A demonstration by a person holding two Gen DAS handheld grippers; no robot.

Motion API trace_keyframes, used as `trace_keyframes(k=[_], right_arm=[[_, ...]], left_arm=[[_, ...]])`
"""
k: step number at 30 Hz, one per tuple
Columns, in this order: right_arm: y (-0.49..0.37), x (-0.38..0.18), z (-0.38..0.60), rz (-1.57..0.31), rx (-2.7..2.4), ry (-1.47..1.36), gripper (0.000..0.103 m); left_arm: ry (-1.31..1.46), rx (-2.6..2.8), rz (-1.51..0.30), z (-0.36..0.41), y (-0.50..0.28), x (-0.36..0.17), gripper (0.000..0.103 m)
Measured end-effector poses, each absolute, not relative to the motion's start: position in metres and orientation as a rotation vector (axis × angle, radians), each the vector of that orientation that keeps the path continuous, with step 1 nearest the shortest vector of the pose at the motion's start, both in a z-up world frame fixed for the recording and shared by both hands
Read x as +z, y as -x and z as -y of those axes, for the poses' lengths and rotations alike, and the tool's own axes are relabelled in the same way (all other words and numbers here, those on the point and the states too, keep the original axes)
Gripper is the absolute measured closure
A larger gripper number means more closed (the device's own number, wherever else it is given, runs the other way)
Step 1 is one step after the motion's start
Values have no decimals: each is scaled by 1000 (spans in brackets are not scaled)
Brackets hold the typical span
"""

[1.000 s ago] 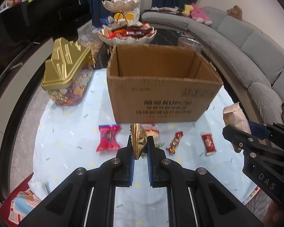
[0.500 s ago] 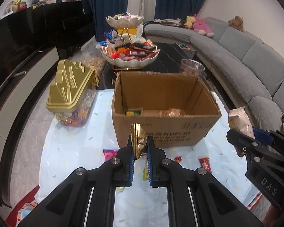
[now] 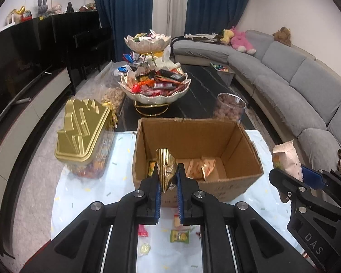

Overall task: Organize snacks
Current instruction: 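Lift the gold candy and white pastry pack toward the cardboard box, then lower both tools into the box and open them to drop the snacks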

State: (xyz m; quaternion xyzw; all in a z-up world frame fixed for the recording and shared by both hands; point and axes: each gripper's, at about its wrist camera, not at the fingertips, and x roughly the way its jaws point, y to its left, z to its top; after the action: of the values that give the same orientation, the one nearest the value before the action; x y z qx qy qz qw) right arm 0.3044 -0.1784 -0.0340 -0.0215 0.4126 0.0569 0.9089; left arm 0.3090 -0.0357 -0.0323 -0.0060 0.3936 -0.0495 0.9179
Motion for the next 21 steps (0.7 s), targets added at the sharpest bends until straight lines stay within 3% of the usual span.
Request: trace_keyframes(k=[21], right_arm=[[-343, -26, 175, -819, 88, 49, 71]], left_arm=[[19, -91, -791, 35, -357, -26, 90]])
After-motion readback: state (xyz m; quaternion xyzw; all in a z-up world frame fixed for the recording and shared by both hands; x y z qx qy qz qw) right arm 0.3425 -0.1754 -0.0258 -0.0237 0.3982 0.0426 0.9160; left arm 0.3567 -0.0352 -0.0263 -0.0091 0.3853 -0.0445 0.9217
